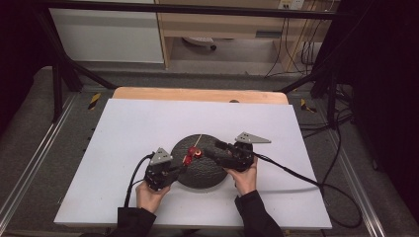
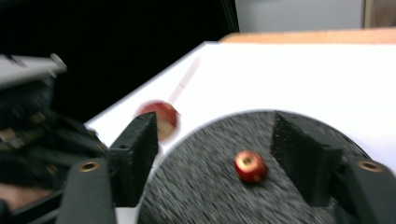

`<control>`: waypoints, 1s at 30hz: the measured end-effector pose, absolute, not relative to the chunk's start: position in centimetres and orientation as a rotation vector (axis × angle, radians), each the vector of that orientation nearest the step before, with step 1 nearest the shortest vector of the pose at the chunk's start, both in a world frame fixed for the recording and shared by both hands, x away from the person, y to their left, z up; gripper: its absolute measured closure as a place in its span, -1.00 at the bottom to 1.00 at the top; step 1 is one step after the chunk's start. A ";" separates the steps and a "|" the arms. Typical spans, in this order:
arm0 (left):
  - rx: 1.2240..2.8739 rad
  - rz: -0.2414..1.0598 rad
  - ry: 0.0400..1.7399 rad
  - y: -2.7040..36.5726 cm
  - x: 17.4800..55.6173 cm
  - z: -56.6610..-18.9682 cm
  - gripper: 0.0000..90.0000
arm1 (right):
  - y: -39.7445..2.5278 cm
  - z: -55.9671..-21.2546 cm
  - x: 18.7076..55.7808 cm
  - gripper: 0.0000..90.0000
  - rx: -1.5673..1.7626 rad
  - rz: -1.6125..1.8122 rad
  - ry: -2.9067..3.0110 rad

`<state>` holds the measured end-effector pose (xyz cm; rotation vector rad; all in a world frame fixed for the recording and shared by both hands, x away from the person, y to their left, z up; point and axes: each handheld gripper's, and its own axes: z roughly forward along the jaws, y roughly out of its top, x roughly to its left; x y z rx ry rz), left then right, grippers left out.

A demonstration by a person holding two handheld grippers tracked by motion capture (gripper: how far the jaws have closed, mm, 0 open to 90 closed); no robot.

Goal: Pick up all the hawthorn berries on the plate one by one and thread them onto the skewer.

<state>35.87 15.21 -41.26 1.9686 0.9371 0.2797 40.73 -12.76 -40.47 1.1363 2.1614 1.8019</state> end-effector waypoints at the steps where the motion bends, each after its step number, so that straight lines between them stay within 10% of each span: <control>1: 1.977 0.286 0.937 15.5 35.8 -41.3 0.96 | -12.8 -40.5 40.8 -0.40 1.136 1.774 2.183; 15: 2.059 0.326 0.910 19.5 35.0 -42.0 0.95 | -12.8 -41.1 41.8 -0.78 1.082 1.382 2.465; 30: 2.084 0.329 0.896 21.5 34.6 -42.7 0.95 | -9.3 -39.3 44.6 -0.61 0.957 1.076 2.639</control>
